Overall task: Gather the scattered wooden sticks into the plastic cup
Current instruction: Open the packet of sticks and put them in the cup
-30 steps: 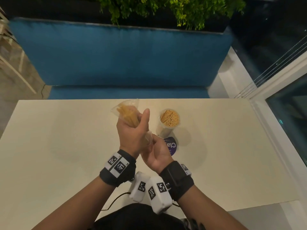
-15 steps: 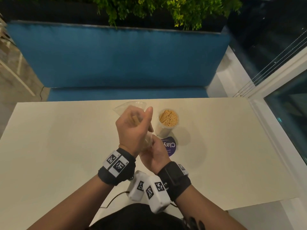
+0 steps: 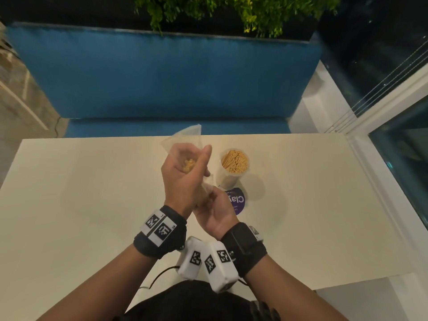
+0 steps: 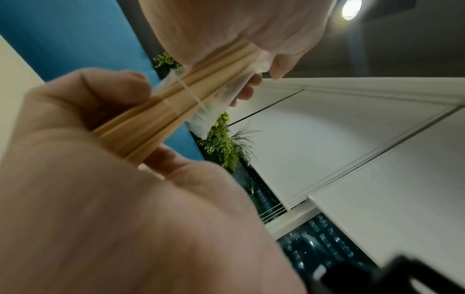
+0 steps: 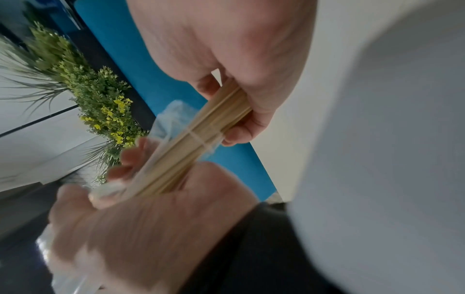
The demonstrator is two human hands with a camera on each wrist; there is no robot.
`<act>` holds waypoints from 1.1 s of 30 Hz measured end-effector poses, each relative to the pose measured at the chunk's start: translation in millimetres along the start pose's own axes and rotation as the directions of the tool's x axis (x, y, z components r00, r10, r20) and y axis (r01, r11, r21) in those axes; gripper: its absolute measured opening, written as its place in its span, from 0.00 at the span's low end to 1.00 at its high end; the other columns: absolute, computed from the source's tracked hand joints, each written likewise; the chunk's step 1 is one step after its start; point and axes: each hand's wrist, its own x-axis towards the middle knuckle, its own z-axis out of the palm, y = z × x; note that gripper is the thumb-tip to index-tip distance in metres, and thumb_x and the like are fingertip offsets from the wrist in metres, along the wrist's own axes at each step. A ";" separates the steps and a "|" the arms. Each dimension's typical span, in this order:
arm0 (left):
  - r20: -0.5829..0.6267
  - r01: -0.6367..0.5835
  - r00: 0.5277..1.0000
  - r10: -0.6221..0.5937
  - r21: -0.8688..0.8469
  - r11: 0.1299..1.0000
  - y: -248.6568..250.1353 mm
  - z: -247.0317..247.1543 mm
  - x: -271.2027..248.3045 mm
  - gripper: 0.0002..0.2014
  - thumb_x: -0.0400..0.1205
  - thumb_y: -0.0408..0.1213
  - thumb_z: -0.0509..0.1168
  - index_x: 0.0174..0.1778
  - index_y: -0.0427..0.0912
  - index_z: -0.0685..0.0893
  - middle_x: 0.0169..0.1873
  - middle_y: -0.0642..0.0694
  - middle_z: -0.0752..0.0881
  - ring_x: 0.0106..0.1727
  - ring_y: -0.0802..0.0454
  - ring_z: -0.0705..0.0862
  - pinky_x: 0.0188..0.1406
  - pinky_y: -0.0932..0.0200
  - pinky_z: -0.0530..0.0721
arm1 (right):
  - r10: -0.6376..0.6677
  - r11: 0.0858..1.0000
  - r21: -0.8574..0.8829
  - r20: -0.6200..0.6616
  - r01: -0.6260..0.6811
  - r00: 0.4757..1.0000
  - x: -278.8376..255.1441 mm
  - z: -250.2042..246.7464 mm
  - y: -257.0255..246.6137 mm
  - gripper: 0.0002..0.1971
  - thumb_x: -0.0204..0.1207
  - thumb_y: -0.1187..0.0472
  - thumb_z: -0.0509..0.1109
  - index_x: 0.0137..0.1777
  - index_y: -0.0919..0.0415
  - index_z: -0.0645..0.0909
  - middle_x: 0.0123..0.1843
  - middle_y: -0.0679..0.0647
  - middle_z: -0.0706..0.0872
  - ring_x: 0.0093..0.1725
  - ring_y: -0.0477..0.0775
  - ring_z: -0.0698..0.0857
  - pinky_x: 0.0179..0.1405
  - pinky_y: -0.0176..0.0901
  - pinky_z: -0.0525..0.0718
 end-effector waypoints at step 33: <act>-0.207 0.368 0.895 -0.395 -0.157 0.917 -38.6 -33.2 50.5 0.18 0.81 0.54 0.73 0.38 0.46 0.76 0.23 0.49 0.73 0.25 0.48 0.76 0.32 0.54 0.80 | -0.131 -0.161 -0.897 0.433 0.411 0.892 -16.1 -33.7 -4.3 0.14 0.91 0.47 0.58 0.65 0.55 0.77 0.43 0.51 0.83 0.38 0.49 0.79 0.38 0.46 0.77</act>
